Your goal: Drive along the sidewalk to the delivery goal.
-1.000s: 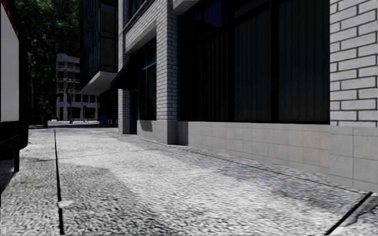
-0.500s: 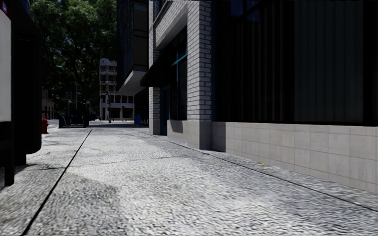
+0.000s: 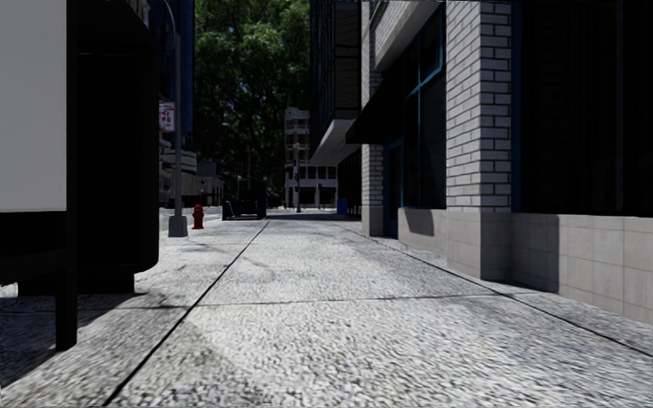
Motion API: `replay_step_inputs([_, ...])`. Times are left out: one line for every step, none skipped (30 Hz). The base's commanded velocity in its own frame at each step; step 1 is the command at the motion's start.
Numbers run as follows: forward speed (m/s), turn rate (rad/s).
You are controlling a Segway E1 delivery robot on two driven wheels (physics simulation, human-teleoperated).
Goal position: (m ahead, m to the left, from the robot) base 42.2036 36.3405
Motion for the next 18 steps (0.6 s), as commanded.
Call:
replay_step_inputs([2.00, 0.72])
replay_step_inputs([2.00, 0.72])
replay_step_inputs([2.00, 0.70])
replay_step_inputs([2.00, 0.70])
replay_step_inputs([2.00, 0.68])
replay_step_inputs([2.00, 0.00])
replay_step_inputs([2.00, 0.00])
replay_step_inputs([2.00, 0.00])
replay_step_inputs([2.00, 0.00])
replay_step_inputs([2.00, 0.00])
replay_step_inputs([2.00, 0.00])
replay_step_inputs([2.00, 0.00])
replay_step_inputs([2.00, 0.00])
replay_step_inputs([2.00, 0.00])
replay_step_inputs([2.00, 0.00])
replay_step_inputs([2.00, 0.00])
replay_step_inputs([2.00, 0.00])
replay_step_inputs([2.00, 0.00])
